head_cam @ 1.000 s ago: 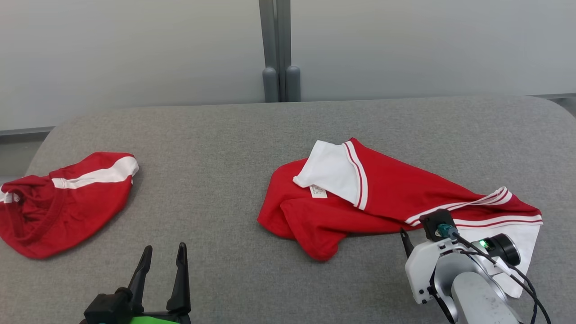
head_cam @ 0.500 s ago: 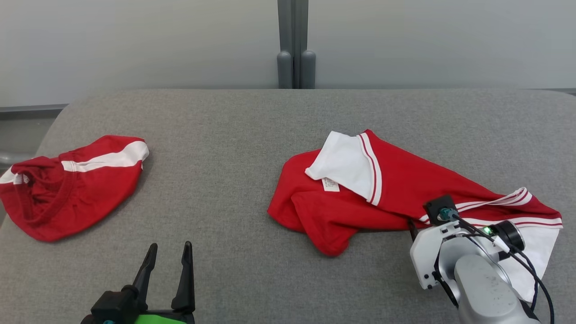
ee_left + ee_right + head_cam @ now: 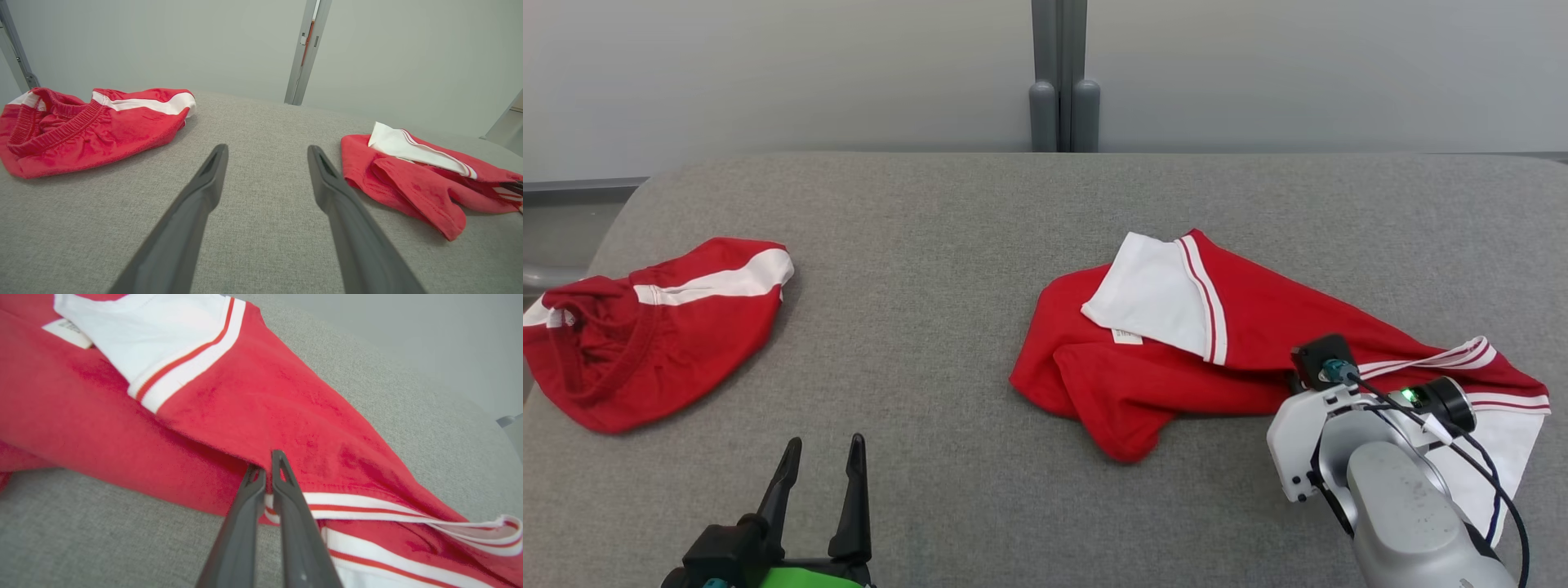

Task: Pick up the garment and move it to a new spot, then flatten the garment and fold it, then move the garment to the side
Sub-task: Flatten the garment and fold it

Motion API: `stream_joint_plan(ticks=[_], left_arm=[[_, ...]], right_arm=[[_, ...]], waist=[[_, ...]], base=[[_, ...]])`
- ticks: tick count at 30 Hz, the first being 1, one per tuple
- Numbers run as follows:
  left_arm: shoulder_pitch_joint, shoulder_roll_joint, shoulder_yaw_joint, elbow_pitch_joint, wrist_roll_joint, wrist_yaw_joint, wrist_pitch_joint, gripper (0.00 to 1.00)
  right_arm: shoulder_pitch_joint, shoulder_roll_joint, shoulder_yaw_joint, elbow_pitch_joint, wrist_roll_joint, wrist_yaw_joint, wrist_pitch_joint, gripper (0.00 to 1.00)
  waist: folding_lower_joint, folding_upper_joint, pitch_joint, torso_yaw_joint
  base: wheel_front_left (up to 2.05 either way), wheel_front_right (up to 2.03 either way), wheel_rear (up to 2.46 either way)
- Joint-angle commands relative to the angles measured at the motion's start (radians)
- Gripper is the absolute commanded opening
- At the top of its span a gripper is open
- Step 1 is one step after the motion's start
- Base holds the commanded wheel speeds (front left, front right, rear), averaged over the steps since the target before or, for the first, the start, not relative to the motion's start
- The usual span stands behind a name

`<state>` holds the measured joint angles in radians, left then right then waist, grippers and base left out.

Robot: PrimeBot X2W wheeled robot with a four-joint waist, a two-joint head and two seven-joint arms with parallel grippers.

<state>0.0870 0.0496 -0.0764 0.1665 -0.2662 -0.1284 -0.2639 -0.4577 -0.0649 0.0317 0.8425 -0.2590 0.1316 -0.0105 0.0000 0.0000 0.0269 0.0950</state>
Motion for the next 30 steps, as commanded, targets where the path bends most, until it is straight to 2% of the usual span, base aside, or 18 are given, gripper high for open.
stream_joint_plan(ticks=[1, 8, 12, 17, 18, 19, 23, 30], left_arm=[[-0.009, 0.004, -0.001, 0.0, 0.002, -0.003, -0.001, 1.0], [-0.013, 0.004, -0.012, -0.006, 0.002, -0.003, -0.001, 1.0], [-0.028, 0.007, -0.032, 0.002, 0.003, -0.003, -0.001, 1.0], [-0.04, 0.012, -0.051, 0.008, -0.001, -0.003, -0.001, 1.0], [-0.043, 0.012, -0.056, 0.008, -0.001, -0.003, -0.001, 1.0], [-0.043, 0.012, -0.058, 0.008, -0.003, -0.003, -0.001, 1.0], [-0.042, 0.012, -0.064, 0.01, -0.007, -0.003, -0.001, 1.0], [-0.015, 0.01, -0.036, 0.012, -0.01, -0.003, -0.001, 1.0]], right_arm=[[-0.018, 0.001, -0.003, -0.011, 0.004, -0.002, -0.012, 0.0], [-0.133, -0.021, -0.091, -0.057, 0.087, -0.002, 0.021, 0.0], [-0.219, -0.052, -0.203, -0.07, 0.099, -0.002, 0.043, 0.0], [-0.328, -0.083, -0.4, -0.066, 0.072, -0.002, 0.017, 0.0], [-0.341, -0.083, -0.445, -0.068, 0.062, -0.002, 0.008, 0.37], [-0.347, -0.078, -0.487, -0.064, 0.034, -0.002, 0.004, 1.0], [-0.363, -0.072, -0.588, -0.034, -0.046, -0.001, 0.027, 1.0], [-0.283, -0.061, -0.577, 0.025, -0.108, -0.002, 0.0, 1.0]], waist=[[0.0, 0.0, -0.003, -0.001], [0.0, 0.0, 0.013, 0.009], [0.0, 0.0, 0.022, 0.04], [0.0, 0.0, 0.035, 0.091], [0.0, 0.0, 0.038, 0.1], [0.0, 0.0, 0.04, 0.109], [0.0, 0.0, 0.043, 0.133], [0.0, 0.0, 0.016, 0.11]], base=[[0.0, 0.0, 0.0], [0.0, 0.0, 0.0], [0.0, 0.0, 0.0], [0.0, 0.0, 0.0], [0.0, 0.0, 0.0], [0.0, 0.0, 0.0], [0.0, 0.0, 0.0], [0.0, 0.0, 0.0]])
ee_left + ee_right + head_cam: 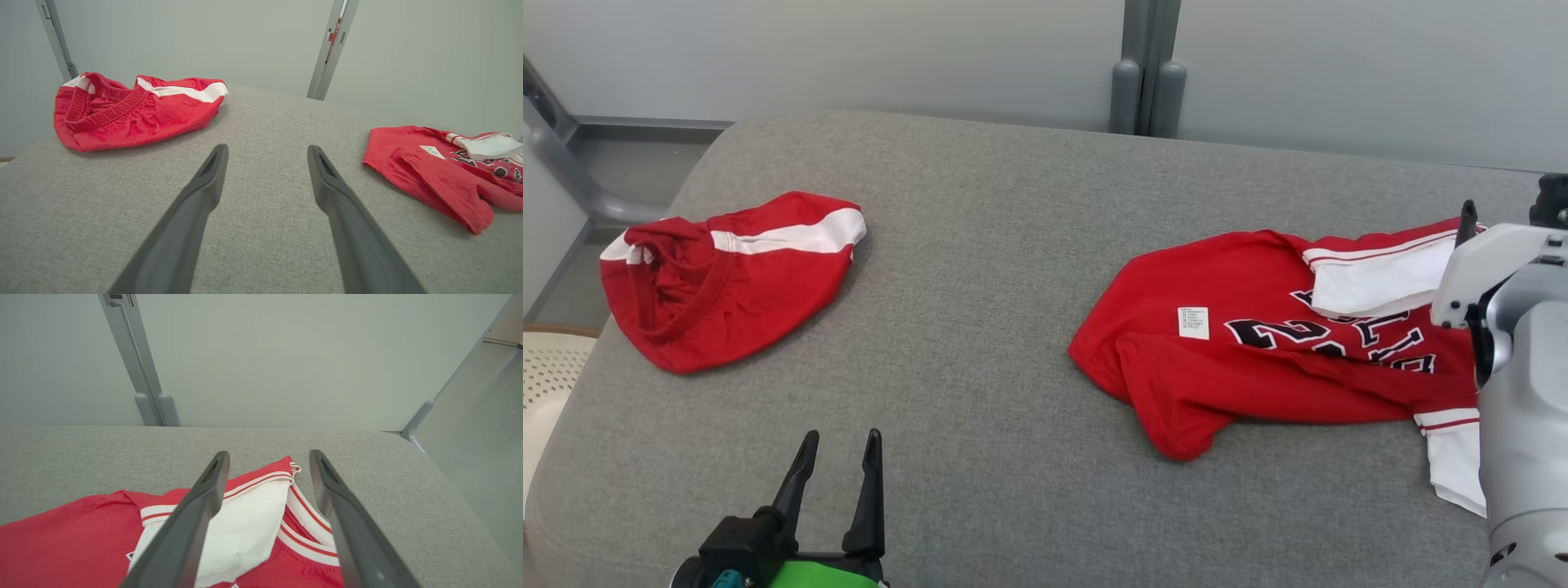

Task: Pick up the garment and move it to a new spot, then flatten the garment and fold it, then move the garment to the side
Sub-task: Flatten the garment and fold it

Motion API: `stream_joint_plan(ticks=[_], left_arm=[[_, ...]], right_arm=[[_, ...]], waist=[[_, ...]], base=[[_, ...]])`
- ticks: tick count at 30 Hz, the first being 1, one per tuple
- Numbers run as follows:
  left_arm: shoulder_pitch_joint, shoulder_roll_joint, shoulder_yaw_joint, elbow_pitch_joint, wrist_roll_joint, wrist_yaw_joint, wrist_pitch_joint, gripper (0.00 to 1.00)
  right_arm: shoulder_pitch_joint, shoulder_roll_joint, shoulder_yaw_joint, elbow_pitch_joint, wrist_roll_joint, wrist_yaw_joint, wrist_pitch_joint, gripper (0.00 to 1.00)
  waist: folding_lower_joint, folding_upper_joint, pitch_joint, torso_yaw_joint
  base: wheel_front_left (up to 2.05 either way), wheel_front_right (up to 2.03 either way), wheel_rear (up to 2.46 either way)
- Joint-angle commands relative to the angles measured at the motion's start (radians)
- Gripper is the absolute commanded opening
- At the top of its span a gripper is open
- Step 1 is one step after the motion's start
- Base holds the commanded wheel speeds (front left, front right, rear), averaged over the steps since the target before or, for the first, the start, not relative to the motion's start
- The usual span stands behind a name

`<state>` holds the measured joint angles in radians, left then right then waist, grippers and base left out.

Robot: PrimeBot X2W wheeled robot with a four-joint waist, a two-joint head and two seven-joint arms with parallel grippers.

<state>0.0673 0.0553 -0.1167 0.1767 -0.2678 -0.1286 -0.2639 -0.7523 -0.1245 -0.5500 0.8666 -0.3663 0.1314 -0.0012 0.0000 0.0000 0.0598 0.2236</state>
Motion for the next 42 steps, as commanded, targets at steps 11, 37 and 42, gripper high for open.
stream_joint_plan(ticks=[11, 37, 42], left_arm=[[0.052, 0.0, 0.039, 0.002, -0.014, -0.003, -0.001, 1.0], [0.07, -0.004, 0.071, 0.013, -0.011, -0.003, -0.001, 1.0], [0.073, -0.004, 0.068, 0.02, 0.001, -0.003, -0.001, 1.0]], right_arm=[[0.221, 0.059, 0.249, -0.04, 0.122, -0.002, -0.235, 1.0], [0.832, 0.073, 0.62, -0.667, 0.407, -0.002, -0.264, 1.0], [0.828, 0.073, 0.597, -0.678, 0.436, -0.002, -0.265, 1.0]], waist=[[0.0, 0.0, -0.087, -0.136], [0.0, 0.0, -0.14, -0.215], [0.0, 0.0, -0.138, -0.222]], base=[[0.0, 0.0, 0.0], [0.0, 0.0, 0.0], [0.0, 0.0, 0.0]])
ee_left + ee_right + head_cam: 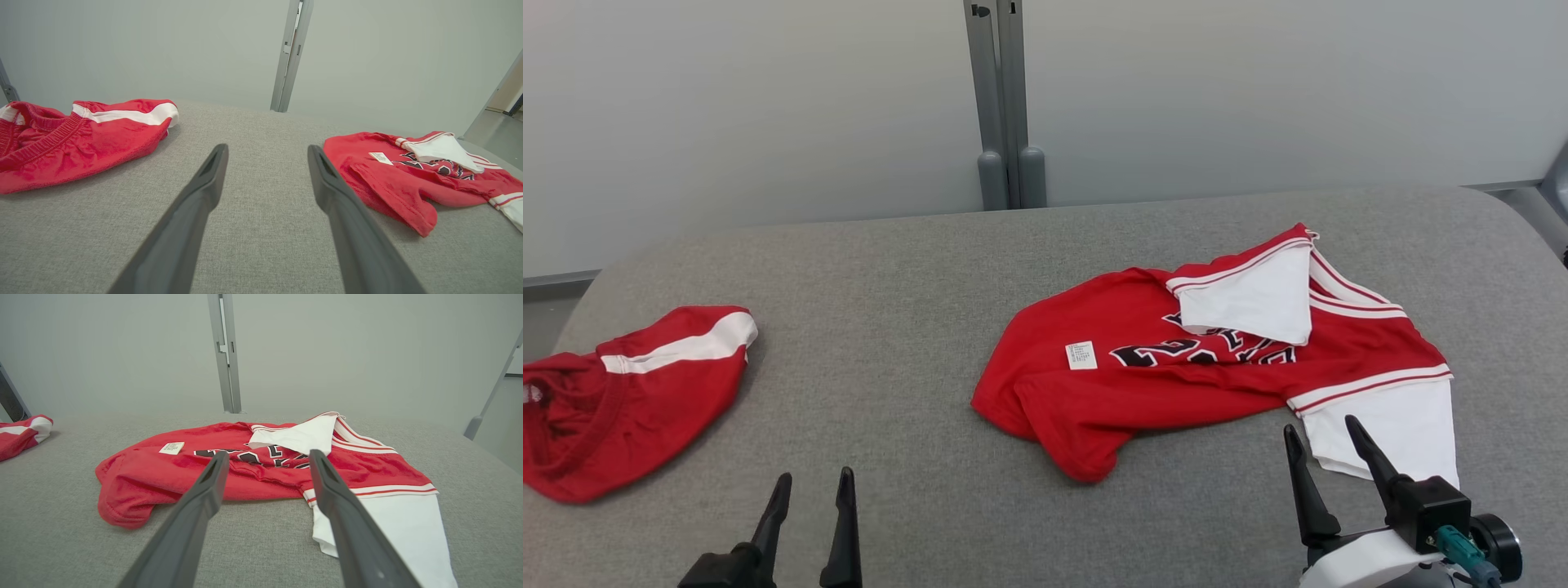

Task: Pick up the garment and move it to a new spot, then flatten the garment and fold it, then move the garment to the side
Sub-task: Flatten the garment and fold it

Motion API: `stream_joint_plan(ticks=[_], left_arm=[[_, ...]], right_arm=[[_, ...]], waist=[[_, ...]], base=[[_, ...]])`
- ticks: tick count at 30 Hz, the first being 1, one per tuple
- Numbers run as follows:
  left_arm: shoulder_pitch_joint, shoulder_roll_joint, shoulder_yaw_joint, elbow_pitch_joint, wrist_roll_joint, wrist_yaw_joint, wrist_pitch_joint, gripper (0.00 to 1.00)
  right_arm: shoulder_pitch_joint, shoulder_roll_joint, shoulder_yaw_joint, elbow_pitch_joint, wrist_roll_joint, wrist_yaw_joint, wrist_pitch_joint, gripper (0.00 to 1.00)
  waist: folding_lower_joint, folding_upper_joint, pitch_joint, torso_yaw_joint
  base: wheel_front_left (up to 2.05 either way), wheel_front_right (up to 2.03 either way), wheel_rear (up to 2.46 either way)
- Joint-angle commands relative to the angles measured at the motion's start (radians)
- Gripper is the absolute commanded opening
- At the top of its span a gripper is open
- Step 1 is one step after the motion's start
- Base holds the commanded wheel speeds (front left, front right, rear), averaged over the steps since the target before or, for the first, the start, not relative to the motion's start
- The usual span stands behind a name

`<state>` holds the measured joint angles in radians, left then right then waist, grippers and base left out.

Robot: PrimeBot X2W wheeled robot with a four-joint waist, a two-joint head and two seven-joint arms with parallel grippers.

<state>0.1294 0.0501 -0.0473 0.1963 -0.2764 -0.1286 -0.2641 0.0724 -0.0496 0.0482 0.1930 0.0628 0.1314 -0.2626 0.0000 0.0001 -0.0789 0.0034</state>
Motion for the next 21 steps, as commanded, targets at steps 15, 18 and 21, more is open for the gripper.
stream_joint_plan(ticks=[15, 18, 21], left_arm=[[-0.394, 0.022, -0.126, 0.459, -0.035, -0.003, 0.094, 1.0], [-0.468, 0.018, -0.135, 0.547, -0.066, -0.003, 0.133, 1.0], [-0.531, 0.016, -0.142, 0.617, -0.087, -0.003, 0.156, 1.0]], right_arm=[[-0.04, -0.002, 0.03, -0.027, 0.027, -0.002, 0.011, 1.0], [-0.048, -0.002, 0.039, -0.03, 0.027, -0.001, 0.012, 1.0], [-0.068, -0.002, 0.042, -0.03, 0.037, -0.002, 0.013, 1.0]], waist=[[0.0, -0.0001, 0.093, -0.163], [0.0, -0.0001, 0.122, -0.204], [0.0, -0.0001, 0.156, -0.237]], base=[[0.0, 0.0, 0.0], [0.0, 0.0, 0.0], [0.0, 0.0, 0.0]])
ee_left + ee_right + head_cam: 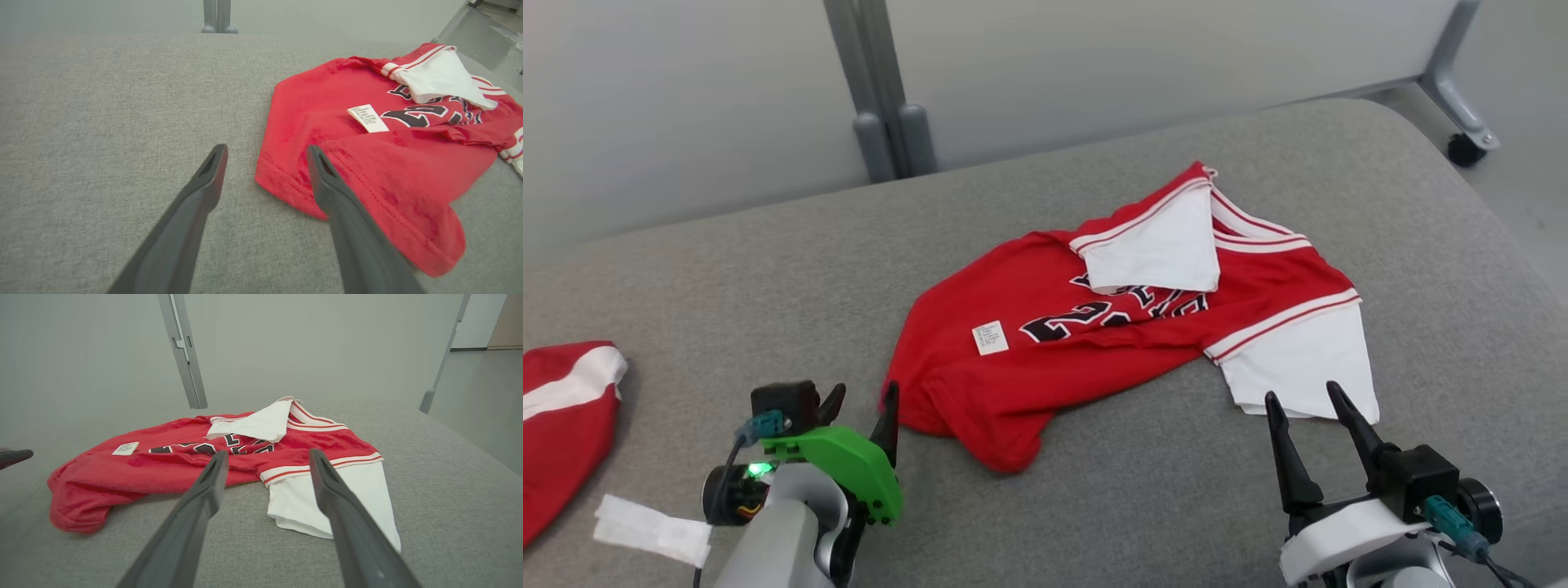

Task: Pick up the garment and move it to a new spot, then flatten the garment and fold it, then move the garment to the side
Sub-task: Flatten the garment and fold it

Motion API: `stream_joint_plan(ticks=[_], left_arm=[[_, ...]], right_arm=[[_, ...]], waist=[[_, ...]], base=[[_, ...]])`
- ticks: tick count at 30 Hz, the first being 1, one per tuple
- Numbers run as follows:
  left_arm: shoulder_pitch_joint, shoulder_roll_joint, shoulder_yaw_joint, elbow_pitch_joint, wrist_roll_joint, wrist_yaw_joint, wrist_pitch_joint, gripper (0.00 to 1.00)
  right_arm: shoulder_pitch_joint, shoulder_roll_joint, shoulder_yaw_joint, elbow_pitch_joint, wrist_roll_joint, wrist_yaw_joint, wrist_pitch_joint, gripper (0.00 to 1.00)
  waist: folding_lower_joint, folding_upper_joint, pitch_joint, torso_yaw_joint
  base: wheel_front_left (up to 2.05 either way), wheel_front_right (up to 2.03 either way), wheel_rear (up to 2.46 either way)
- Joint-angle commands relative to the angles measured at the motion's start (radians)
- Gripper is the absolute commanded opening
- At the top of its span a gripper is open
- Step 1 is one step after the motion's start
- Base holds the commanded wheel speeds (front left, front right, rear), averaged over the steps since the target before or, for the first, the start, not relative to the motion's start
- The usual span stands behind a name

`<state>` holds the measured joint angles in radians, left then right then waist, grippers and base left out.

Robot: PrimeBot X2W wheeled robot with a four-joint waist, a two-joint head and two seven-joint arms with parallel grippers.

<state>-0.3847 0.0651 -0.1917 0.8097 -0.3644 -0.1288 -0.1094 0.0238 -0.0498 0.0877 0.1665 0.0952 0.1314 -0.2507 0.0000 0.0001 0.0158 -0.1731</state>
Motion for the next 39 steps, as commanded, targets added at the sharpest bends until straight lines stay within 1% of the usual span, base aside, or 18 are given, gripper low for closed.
stream_joint_plan(ticks=[1, 3, 6, 11, 12, 13, 14, 16, 18, 21, 23, 25, 31, 36, 37, 38, 39], left_arm=[[-0.033, 0.005, 0.007, 0.029, -0.005, -0.002, 0.007, 1.0], [-0.062, 0.011, 0.01, 0.071, -0.008, 0.011, 0.018, 1.0], [-0.097, 0.006, 0.011, 0.119, -0.017, 0.015, 0.029, 1.0], [-0.137, -0.001, -0.014, 0.19, -0.035, 0.007, 0.087, 1.0], [-0.141, -0.002, -0.024, 0.198, -0.032, 0.005, 0.098, 0.9], [-0.146, 0.002, -0.031, 0.206, -0.026, 0.005, 0.1, 0.27], [-0.153, 0.005, -0.035, 0.21, -0.02, 0.005, 0.095, 0.0], [-0.173, 0.018, -0.04, 0.211, -0.005, 0.023, 0.061, 0.0], [-0.204, 0.044, -0.039, 0.199, 0.012, 0.053, 0.002, 0.0], [-0.247, 0.061, -0.042, 0.182, 0.042, 0.102, -0.09, 0.0], [-0.28, 0.077, -0.042, 0.174, 0.055, 0.122, -0.121, 0.0], [-0.315, 0.096, -0.041, 0.16, 0.069, 0.14, -0.14, 0.0], [-0.386, 0.152, -0.039, 0.14, 0.105, 0.174, -0.156, 0.0], [-0.425, 0.174, -0.035, 0.14, 0.115, 0.185, -0.156, 0.0], [-0.427, 0.173, -0.031, 0.136, 0.114, 0.19, -0.157, 0.4], [-0.421, 0.167, -0.025, 0.133, 0.108, 0.197, -0.156, 1.0], [-0.409, 0.159, -0.021, 0.138, 0.1, 0.196, -0.156, 1.0]], right_arm=[[-0.027, -0.001, 0.006, -0.003, 0.004, -0.001, 0.0, 1.0], [-0.039, -0.001, 0.009, 0.002, 0.002, -0.001, 0.0, 1.0], [-0.057, -0.002, 0.01, 0.005, -0.003, -0.002, -0.002, 1.0], [-0.073, -0.001, 0.009, 0.008, 0.0, -0.002, -0.006, 1.0], [-0.072, -0.001, 0.009, 0.008, 0.002, -0.001, -0.007, 1.0], [-0.071, -0.001, 0.01, 0.009, 0.004, -0.001, -0.008, 1.0], [-0.071, -0.002, 0.01, 0.009, 0.005, -0.002, -0.009, 1.0], [-0.072, -0.002, 0.012, 0.011, 0.008, -0.002, -0.009, 1.0], [-0.076, -0.001, 0.016, 0.012, 0.008, -0.002, -0.01, 1.0], [-0.083, -0.001, 0.022, 0.014, 0.004, -0.002, -0.012, 1.0], [-0.087, -0.002, 0.028, 0.016, 0.001, -0.002, -0.013, 1.0], [-0.091, -0.001, 0.036, 0.017, -0.001, -0.002, -0.012, 1.0], [-0.099, -0.002, 0.059, 0.023, -0.009, -0.002, -0.013, 1.0], [-0.097, -0.001, 0.063, 0.021, -0.017, -0.001, -0.006, 1.0], [-0.096, -0.001, 0.062, 0.02, -0.018, -0.002, -0.004, 1.0], [-0.094, -0.001, 0.059, 0.018, -0.018, -0.001, -0.002, 1.0], [-0.093, -0.001, 0.059, 0.017, -0.018, -0.001, 0.0, 1.0]], waist=[[0.0, -0.0001, 0.072, -0.07], [0.0, -0.0001, 0.088, -0.081], [0.0, -0.0001, 0.103, -0.088], [0.0, -0.0001, 0.121, -0.092], [0.0, -0.0001, 0.123, -0.092], [0.0, -0.0001, 0.125, -0.092], [0.0, -0.0001, 0.127, -0.092], [0.0, -0.0001, 0.129, -0.093], [0.0, -0.0001, 0.133, -0.093], [0.0, -0.0001, 0.136, -0.094], [0.0, -0.0001, 0.139, -0.097], [0.0, -0.0001, 0.141, -0.104], [0.0, -0.0001, 0.148, -0.133], [0.0, -0.0001, 0.16, -0.143], [0.0, -0.0001, 0.163, -0.141], [0.0, -0.0001, 0.165, -0.137], [0.0, -0.0001, 0.165, -0.133]], base=[[0.0, 0.0, 0.0], [0.0, 0.0, 0.0], [0.0, 0.0, 0.0], [0.0, 0.0, 0.0], [0.0, 0.0, 0.0], [0.0, 0.0, 0.0], [0.0, 0.0, 0.0], [0.0, 0.0, 0.0], [0.0, 0.0, 0.0], [0.0, 0.0, 0.0], [0.0, 0.0, 0.0], [0.0, 0.0, 0.0], [0.0, 0.0, 0.0], [0.0, 0.0, 0.0], [0.0, 0.0, 0.0], [0.0, 0.0, 0.0], [0.0, 0.0, 0.0]])
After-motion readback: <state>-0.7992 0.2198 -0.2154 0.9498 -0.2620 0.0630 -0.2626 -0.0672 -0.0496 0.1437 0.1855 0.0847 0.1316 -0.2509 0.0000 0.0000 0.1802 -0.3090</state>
